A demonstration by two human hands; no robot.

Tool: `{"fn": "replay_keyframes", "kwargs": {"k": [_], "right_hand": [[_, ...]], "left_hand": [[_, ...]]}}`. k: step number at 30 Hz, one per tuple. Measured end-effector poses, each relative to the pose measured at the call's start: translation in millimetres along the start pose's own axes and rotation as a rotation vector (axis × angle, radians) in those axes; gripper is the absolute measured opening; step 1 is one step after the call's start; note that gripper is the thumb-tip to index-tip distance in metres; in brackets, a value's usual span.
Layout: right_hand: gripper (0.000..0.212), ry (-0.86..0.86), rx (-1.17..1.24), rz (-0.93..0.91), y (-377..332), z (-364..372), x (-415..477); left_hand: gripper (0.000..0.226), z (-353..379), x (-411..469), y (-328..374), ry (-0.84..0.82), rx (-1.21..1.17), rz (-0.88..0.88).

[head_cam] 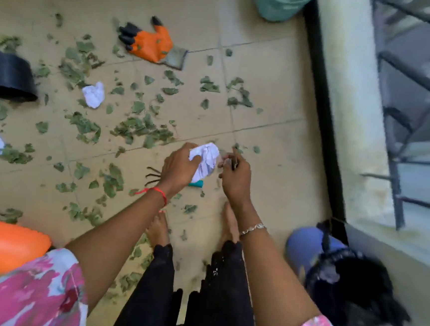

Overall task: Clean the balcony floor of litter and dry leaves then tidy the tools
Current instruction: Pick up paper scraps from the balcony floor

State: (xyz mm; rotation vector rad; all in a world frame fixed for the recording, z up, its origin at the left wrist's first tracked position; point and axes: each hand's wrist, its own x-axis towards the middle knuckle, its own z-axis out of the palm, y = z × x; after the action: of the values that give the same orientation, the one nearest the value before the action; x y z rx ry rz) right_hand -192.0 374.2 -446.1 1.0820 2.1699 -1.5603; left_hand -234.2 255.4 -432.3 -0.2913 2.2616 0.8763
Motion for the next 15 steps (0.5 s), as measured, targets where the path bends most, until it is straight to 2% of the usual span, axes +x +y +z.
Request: {"fn": "replay_keyframes", "kwargs": {"k": [3,6,11,13,15], "right_hand": [[0.013,0.233,0.217,0.168,18,-57,-34],[0.003,0.424,0.423,0.307,49,-112,-59],[0.011,0.737,0.515,0.452,116,-210,-92],[0.015,0.891,0.549,0.504,146,-248,-103],[0.018,0.974,0.582,0.544,172,-277,-109]], "left_hand": [[0.028,43,-35,48,-0.176,0.059,0.153],[0.025,95,-66,80,-0.343,0.063,0.214],[0.035,209,-114,119,-0.693,0.044,0.195],[0.041,262,-138,134,-0.798,0.04,0.191],[0.036,308,-159,142,-0.85,0.062,0.192]]}}
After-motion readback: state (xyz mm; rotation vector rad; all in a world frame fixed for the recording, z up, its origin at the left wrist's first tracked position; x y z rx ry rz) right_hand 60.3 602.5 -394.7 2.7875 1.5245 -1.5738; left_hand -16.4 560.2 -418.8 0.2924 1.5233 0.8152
